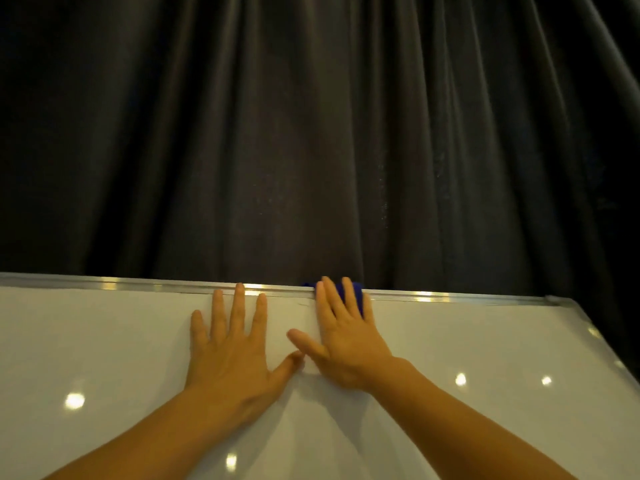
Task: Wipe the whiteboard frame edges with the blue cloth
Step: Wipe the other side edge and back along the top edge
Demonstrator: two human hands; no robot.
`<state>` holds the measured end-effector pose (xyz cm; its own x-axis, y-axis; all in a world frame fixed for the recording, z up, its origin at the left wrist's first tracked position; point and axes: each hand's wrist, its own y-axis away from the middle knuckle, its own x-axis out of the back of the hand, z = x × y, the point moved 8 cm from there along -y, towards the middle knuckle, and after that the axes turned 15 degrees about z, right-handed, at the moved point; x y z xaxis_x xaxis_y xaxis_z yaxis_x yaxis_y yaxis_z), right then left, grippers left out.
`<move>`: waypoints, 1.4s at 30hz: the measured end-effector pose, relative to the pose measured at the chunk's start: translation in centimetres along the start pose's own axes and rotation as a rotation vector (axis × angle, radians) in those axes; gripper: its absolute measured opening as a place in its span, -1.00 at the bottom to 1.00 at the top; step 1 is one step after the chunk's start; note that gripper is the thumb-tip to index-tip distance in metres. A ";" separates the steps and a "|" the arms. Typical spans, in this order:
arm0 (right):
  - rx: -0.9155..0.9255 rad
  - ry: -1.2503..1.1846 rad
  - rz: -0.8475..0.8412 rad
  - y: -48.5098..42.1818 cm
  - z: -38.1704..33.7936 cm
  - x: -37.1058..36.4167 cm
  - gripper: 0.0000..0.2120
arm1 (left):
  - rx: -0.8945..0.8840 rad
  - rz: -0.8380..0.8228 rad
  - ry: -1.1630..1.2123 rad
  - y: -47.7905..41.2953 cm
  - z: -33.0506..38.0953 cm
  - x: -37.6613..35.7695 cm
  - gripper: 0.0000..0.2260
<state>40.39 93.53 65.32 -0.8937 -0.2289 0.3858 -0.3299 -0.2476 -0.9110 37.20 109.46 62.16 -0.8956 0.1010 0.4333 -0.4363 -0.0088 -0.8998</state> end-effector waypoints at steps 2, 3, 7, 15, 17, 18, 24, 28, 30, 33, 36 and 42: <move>0.085 0.046 -0.006 0.1 0.8 0.7 -0.03 | 0.024 -0.006 -0.039 0.2 1.8 -0.4 -0.12; 0.105 0.082 -0.008 0.3 2.2 1.2 -0.04 | 0.027 -0.006 -0.050 0.4 2.5 -0.5 -0.12; -0.033 0.122 -0.028 2.2 9.6 2.0 -0.07 | -0.014 -0.012 -0.064 1.0 4.7 -1.1 -0.15; 0.026 0.034 -0.046 3.5 8.0 0.5 0.04 | -0.077 -0.025 -0.029 0.7 9.8 -2.3 -0.09; 0.022 0.058 -0.029 3.5 10.7 1.4 0.01 | -0.110 -0.003 0.007 0.4 11.2 -2.8 -0.11; 0.001 0.069 -0.020 3.8 12.4 1.8 0.00 | -0.130 0.006 0.022 0.3 11.6 -3.0 -0.11; -0.259 0.141 -0.032 5.4 21.1 3.9 -0.01 | -0.254 0.050 0.078 -0.2 12.8 -4.0 -0.09; -0.330 0.080 -0.025 4.9 19.4 2.4 0.01 | -0.234 0.087 0.083 -1.1 14.5 -4.8 -0.10; -0.216 0.042 -0.019 4.3 16.4 0.9 0.03 | -0.234 0.129 0.065 -2.0 15.5 -4.8 -0.10; -0.073 0.021 -0.020 3.4 14.9 -0.3 -0.03 | -0.239 0.156 0.051 -3.2 16.9 -5.5 -0.11; -0.068 0.061 -0.039 3.5 18.4 0.3 -0.06 | -0.252 0.143 0.039 -4.0 17.2 -6.3 -0.08; -0.389 0.107 -0.026 6.0 31.4 2.3 -0.16 | -0.294 0.132 0.068 -4.3 18.5 -7.2 -0.05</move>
<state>45.90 62.00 65.34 -0.9032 -0.1230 0.4112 -0.4252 0.1273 -0.8961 43.90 90.35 63.93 -0.9305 0.1847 0.3162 -0.2640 0.2601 -0.9288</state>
